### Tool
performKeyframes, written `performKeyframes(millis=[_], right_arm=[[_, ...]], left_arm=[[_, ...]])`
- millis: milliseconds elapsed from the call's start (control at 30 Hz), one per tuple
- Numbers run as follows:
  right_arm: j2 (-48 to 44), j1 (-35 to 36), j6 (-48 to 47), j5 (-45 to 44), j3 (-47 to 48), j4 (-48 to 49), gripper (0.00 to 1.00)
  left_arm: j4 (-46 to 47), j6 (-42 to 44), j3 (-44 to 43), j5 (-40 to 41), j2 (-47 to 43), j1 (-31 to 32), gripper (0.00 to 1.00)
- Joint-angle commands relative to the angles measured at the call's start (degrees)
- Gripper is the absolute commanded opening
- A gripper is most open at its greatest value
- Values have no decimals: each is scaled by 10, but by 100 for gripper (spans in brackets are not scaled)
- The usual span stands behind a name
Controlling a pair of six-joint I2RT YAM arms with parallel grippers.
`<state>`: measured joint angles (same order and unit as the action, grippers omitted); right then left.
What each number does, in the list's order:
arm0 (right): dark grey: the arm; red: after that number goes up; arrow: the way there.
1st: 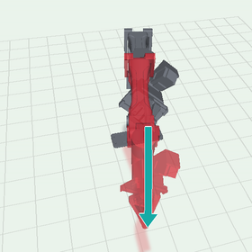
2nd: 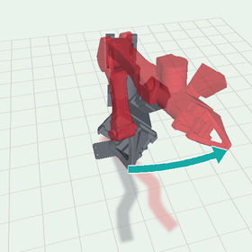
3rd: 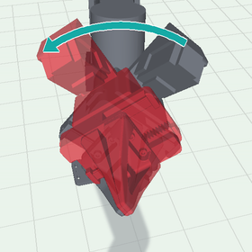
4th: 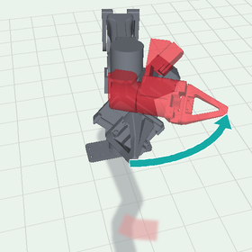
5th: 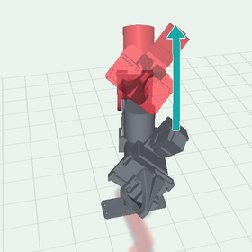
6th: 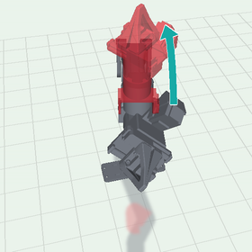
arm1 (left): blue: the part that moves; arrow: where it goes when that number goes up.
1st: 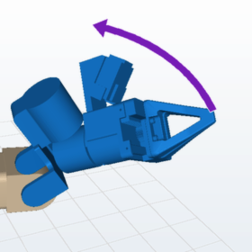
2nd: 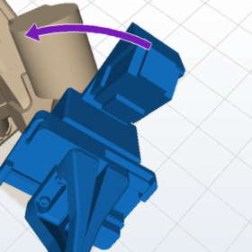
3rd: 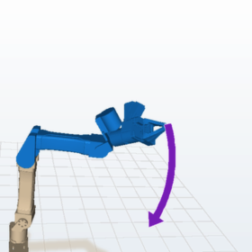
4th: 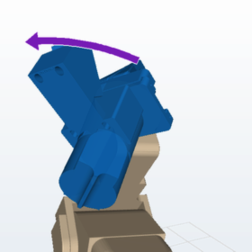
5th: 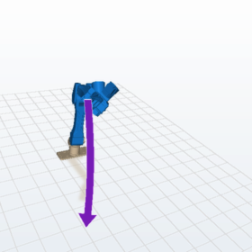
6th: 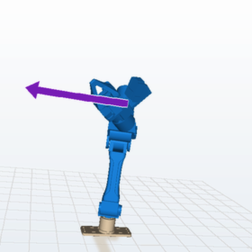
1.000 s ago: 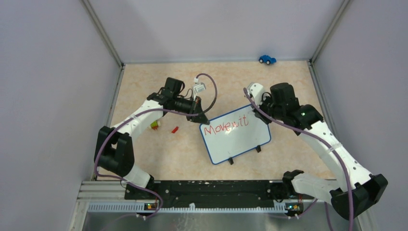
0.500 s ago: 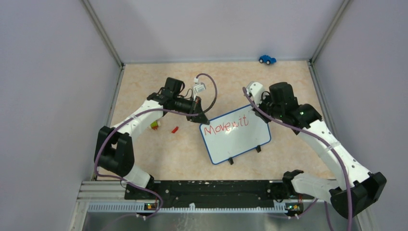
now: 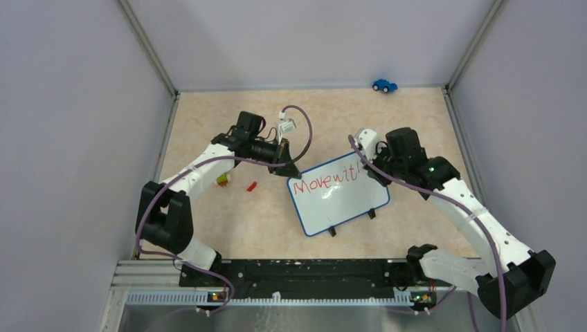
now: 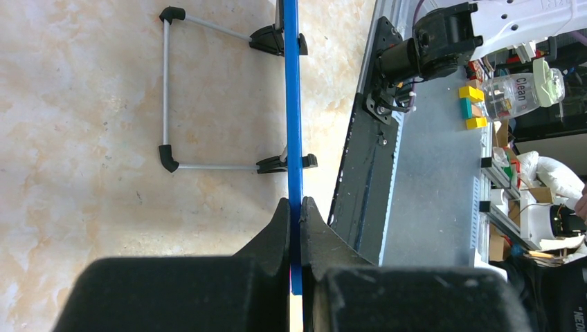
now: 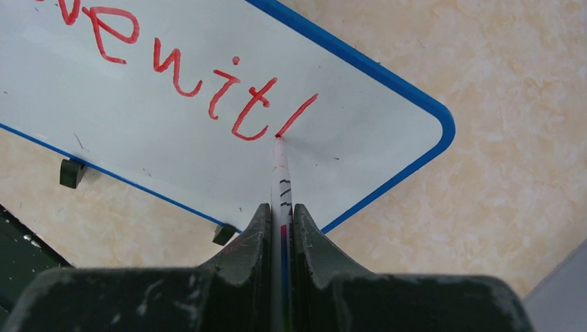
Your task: Write a sentence on the whiteboard
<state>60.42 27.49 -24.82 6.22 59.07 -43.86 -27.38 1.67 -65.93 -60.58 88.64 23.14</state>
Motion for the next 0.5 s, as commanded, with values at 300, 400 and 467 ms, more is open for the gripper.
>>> performKeyframes(millis=[300, 400, 467], right_arm=[[-4, -5, 5, 24, -15, 2, 0], [-4, -5, 6, 19, -6, 6, 0], [-3, -5, 10, 16, 3, 9, 0]], left_arm=[[-7, 18, 13, -12, -6, 6, 0], [-7, 18, 13, -12, -4, 6, 0], [-7, 17, 11, -14, -2, 6, 0]])
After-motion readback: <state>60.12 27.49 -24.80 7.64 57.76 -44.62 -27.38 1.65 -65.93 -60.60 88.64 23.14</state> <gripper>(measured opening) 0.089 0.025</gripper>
